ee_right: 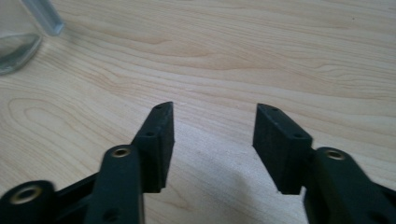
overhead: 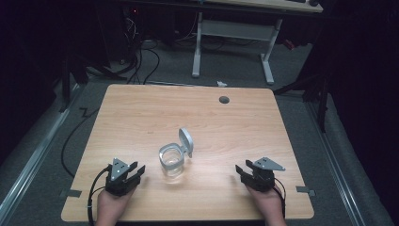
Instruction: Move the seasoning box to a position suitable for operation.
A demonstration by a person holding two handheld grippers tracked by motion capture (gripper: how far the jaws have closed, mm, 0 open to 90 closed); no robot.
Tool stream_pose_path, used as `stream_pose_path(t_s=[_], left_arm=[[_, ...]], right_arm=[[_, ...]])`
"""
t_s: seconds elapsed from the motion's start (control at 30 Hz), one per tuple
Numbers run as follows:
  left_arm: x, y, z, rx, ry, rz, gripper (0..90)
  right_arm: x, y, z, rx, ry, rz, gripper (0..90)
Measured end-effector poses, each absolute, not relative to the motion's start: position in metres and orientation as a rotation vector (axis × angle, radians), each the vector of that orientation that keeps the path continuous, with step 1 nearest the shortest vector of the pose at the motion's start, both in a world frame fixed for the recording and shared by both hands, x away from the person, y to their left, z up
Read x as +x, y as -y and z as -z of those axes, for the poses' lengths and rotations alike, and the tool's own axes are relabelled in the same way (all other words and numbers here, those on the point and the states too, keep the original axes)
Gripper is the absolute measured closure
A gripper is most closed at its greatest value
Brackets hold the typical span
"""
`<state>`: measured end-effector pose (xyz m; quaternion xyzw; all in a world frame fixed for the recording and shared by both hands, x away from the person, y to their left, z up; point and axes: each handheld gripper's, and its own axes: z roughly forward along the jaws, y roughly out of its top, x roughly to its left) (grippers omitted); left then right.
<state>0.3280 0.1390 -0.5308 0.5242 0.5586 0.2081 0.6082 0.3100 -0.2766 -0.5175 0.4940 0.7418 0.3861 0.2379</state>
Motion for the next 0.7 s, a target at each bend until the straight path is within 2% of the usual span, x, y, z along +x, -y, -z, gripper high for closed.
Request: stream_pose_path(t_s=[0.1, 0.2, 0.4, 0.7], left_arm=[[0.328, -0.137, 0.532, 1.221, -1.287, -0.476, 65.6], [0.331, -0.136, 0.532, 1.218, -1.281, -0.476, 75.6], [0.342, -0.125, 0.529, 1.203, -1.276, -0.491, 89.9], [0.375, -0.104, 0.519, 1.2, -1.274, -0.476, 90.0]], right_arm=[[0.308, 0.279, 0.518, 1.37, -2.02, -1.076, 55.2], [0.305, 0.28, 0.517, 1.36, -2.008, -1.092, 60.2], [0.295, 0.283, 0.514, 1.34, -1.991, -1.105, 62.0], [0.295, 0.287, 0.519, 1.362, -1.993, -1.128, 61.5]])
